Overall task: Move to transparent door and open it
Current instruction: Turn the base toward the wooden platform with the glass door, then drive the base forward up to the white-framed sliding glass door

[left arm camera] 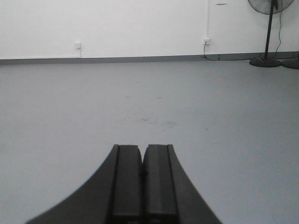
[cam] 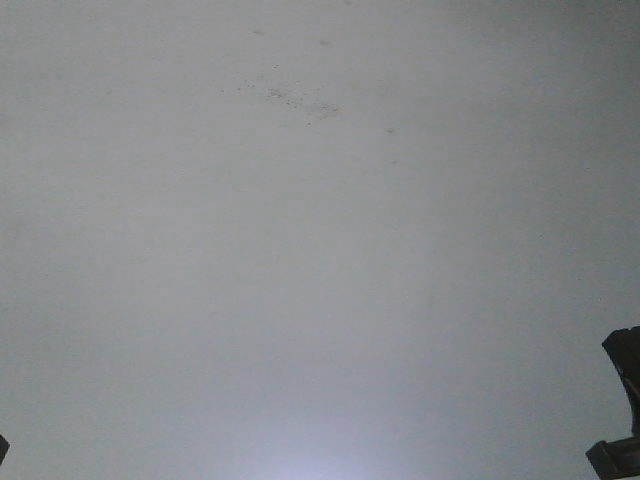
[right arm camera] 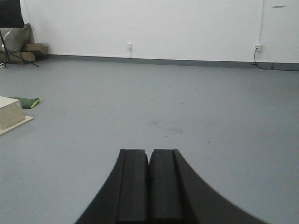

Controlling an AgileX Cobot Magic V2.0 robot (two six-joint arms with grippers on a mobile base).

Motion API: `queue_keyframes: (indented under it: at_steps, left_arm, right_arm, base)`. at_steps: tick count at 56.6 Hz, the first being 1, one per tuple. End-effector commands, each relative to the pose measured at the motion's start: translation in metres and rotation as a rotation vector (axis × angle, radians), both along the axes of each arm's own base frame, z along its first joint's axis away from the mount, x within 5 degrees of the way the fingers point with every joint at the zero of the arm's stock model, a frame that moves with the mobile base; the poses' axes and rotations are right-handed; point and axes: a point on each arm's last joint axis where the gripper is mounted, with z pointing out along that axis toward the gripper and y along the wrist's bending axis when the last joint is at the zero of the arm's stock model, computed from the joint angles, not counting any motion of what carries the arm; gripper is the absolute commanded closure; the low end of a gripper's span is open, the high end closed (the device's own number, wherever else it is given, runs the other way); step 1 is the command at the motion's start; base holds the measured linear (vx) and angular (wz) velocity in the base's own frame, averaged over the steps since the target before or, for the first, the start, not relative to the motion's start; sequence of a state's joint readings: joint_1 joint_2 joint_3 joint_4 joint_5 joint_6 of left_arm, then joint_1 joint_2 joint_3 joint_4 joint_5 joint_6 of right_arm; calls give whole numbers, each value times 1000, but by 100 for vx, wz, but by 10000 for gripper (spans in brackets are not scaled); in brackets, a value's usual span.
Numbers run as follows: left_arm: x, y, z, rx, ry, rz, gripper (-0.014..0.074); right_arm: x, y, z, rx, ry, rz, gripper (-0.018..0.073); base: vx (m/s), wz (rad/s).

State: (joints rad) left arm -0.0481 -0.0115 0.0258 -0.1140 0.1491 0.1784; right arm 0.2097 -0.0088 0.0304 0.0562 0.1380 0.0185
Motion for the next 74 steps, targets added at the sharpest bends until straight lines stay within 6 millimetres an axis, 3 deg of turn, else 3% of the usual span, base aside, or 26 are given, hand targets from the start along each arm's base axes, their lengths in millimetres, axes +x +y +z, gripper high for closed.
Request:
queue_keyframes:
  at_steps: [1,74]
  left_arm:
    - [-2,1,16,-11,-117,9,594]
    - [-2,1,16,-11,-117,9,594]
  right_arm:
    - [-1,-1,8,9,-96,-10,564]
    - [-1,-1,8,9,-96,-10,564]
  base:
    - [23,19]
    - [39,9]
